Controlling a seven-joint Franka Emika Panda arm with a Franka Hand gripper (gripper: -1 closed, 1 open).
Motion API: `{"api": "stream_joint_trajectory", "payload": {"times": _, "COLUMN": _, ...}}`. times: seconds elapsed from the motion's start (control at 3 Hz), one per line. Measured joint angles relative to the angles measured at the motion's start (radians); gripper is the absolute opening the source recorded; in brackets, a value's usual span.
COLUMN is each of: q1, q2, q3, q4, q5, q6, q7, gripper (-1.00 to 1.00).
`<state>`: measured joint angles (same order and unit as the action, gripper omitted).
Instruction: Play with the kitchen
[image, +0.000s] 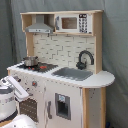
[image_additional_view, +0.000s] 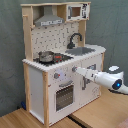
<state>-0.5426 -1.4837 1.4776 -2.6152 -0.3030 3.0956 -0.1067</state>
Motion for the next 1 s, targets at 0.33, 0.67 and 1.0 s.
{"api": "stream_joint_trajectory", "payload": {"times": 0.33, "q1": -0.018, "q2": 0.0, "q3": -0.009, "q4": -0.04, "q5": 0.003, "q6": 0.093, "q7": 0.02, "gripper": 1.0}}
{"api": "stream_joint_trajectory", "payload": {"times": 0.67, "q1": -0.074, "q2": -0.001, "q3": -0.012, "q4": -0.049, "q5": 0.007, "q6": 0.185, "q7": 0.02, "gripper": 1.0}}
{"api": "stream_joint_trajectory", "payload": {"times": 1.0, "q1": -0.136, "q2": -0.001, "q3": -0.012, "q4": -0.049, "q5": 0.008, "q6": 0.269, "q7": 0.02, "gripper": 1.0}}
